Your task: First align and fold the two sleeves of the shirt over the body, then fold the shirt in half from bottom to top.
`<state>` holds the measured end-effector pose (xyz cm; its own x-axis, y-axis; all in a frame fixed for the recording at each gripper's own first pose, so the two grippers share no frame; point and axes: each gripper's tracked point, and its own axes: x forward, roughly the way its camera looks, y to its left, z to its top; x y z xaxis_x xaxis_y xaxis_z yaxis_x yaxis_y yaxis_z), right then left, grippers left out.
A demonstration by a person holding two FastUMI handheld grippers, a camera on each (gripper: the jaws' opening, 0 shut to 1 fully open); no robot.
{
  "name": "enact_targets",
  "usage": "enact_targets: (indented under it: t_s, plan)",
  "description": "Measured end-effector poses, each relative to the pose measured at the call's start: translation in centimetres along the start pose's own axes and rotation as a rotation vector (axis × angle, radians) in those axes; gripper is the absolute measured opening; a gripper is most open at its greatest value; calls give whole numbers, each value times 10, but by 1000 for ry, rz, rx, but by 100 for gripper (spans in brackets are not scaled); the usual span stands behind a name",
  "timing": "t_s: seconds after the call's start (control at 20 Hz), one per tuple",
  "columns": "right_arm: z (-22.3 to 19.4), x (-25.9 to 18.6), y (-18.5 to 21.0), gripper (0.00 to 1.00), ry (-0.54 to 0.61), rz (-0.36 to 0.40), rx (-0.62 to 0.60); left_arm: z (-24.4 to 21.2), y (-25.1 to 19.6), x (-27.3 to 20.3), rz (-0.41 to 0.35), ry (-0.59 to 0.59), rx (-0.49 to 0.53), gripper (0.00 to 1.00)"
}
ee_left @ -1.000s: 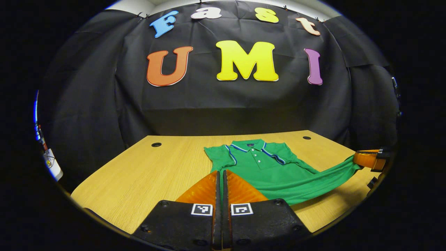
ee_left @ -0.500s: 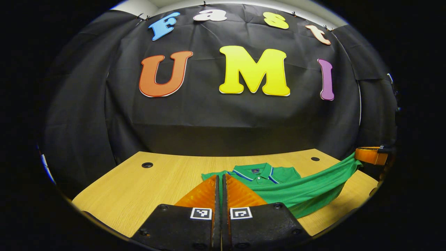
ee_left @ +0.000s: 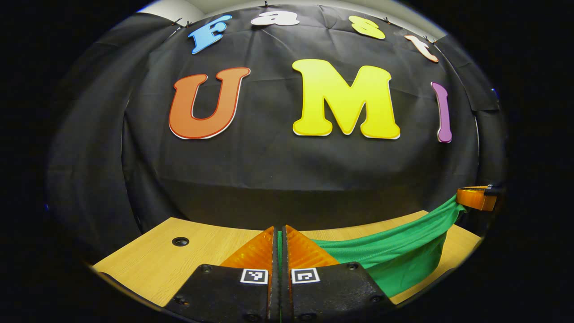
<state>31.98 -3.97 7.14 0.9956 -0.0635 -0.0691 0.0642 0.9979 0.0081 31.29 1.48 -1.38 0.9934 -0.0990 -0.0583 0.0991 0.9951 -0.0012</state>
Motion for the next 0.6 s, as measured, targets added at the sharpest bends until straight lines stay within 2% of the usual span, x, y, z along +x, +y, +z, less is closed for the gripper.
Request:
enact_targets:
  t_s: [0.15,0.3,0.5,0.6]
  plan:
    - [-17,44,3,0,28,-5,-10,-17,4,36,11,9,-16,7]
    - [-56,89,3,0,97,-15,18,-47,2,66,14,32,17,8]
    - [-118,119,0,0,207,-42,-7,-90,-3,88,-2,118,29,9]
    - [-131,128,-4,0,230,-52,3,-100,0,90,-1,131,17,16]
